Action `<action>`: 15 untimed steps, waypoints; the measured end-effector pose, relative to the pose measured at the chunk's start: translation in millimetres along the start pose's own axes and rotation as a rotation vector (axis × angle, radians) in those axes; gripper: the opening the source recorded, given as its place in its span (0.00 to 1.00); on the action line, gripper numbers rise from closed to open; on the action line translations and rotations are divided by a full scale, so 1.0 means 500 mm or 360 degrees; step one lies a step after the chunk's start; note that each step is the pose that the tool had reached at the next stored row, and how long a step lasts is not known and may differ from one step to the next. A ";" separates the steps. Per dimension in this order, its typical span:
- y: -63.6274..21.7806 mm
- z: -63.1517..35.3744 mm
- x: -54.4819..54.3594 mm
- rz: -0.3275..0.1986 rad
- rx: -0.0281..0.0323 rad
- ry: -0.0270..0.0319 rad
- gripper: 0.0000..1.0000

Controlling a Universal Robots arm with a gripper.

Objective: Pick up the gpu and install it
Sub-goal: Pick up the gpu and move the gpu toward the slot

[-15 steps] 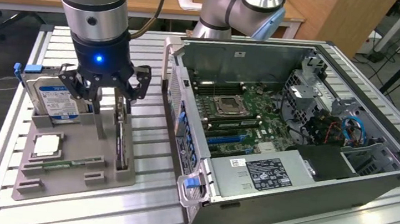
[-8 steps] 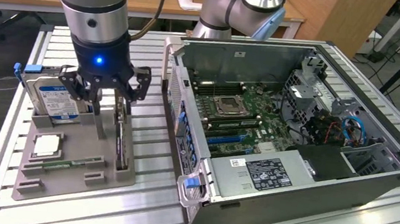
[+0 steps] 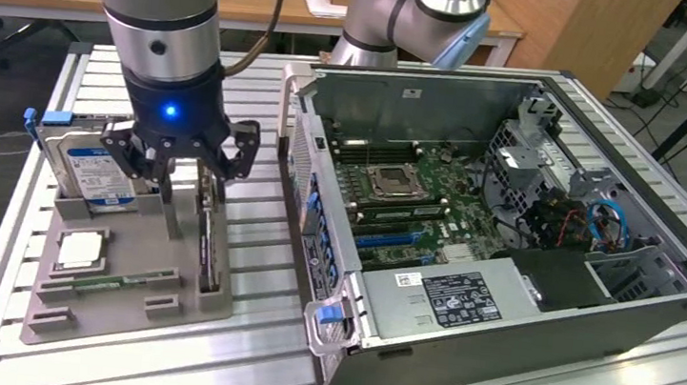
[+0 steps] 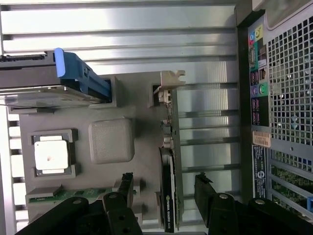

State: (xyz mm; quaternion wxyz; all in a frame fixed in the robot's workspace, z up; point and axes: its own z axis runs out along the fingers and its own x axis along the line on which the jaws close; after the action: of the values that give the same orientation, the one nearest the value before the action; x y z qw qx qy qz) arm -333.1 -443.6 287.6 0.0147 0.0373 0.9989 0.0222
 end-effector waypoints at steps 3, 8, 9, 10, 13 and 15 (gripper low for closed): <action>-0.003 0.002 0.000 0.0000 -0.00002 -0.00002 0.62; -0.006 0.006 0.000 0.0000 0.00002 0.00003 0.62; -0.006 0.006 0.000 0.0000 0.00002 0.00003 0.62; -0.006 0.007 0.000 0.0000 0.00001 0.00001 0.62; -0.008 0.011 0.000 0.0000 0.00000 -0.00002 0.62; -0.009 0.013 0.000 0.0000 0.00000 -0.00005 0.62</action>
State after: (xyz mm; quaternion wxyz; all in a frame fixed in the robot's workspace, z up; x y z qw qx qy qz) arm -333.2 -447.8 280.7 0.0148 0.0374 0.9989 0.0222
